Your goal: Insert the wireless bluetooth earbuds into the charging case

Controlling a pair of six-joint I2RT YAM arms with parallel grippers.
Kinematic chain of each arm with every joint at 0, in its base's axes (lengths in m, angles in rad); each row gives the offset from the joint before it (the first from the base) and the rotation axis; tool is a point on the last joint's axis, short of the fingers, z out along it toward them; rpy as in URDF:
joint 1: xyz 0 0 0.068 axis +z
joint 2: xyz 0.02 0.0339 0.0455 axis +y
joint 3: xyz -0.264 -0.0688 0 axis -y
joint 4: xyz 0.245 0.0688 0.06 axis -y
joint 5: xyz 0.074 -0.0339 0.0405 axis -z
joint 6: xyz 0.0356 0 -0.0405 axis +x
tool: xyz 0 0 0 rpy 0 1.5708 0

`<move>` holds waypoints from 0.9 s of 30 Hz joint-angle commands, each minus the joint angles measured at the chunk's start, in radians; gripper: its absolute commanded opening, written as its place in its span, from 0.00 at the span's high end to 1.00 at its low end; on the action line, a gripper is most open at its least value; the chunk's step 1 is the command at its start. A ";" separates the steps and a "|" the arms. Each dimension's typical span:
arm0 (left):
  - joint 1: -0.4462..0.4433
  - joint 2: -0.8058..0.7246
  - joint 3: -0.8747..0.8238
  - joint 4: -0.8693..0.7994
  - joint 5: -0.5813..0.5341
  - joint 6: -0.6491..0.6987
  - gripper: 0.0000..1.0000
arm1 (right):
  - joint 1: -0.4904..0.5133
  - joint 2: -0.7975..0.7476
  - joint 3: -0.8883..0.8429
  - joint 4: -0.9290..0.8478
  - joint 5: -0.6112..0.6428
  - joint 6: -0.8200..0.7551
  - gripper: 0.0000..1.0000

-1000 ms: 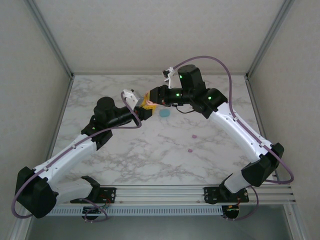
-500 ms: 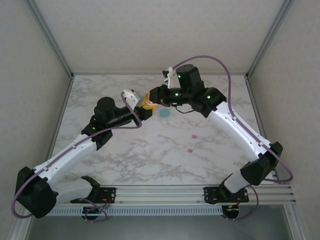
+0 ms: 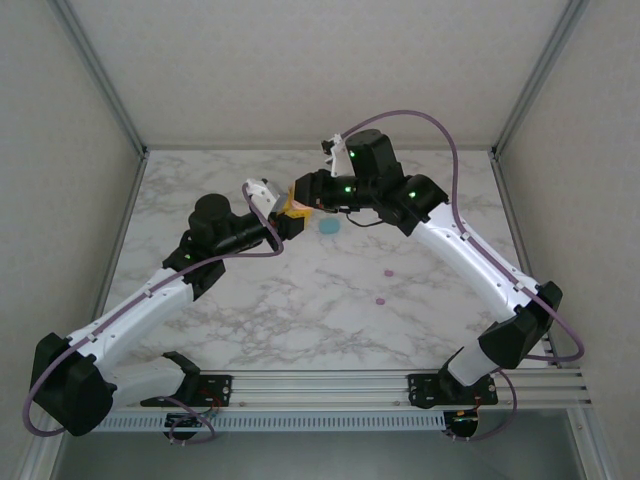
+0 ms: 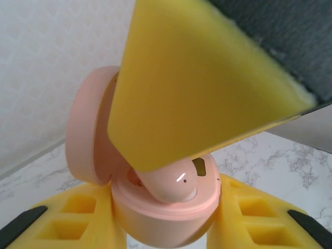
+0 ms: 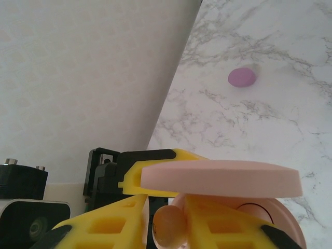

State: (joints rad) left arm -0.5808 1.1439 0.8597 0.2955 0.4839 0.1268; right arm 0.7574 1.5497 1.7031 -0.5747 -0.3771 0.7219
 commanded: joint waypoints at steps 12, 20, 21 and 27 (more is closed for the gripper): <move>-0.014 -0.018 0.018 0.068 0.012 -0.001 0.80 | 0.019 0.001 0.066 -0.077 0.036 -0.019 0.72; -0.014 -0.023 0.018 0.054 0.012 0.008 0.80 | 0.019 -0.009 0.087 -0.103 0.060 -0.035 0.70; -0.014 -0.022 0.019 0.053 0.012 0.008 0.80 | 0.019 -0.011 0.087 -0.101 0.060 -0.035 0.70; -0.014 -0.025 0.013 0.052 0.012 0.010 0.80 | 0.019 -0.019 0.096 -0.106 0.062 -0.041 0.69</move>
State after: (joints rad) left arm -0.5873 1.1435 0.8597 0.3145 0.4877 0.1303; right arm 0.7647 1.5505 1.7607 -0.6624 -0.3336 0.7006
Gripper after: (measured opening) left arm 0.365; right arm 0.309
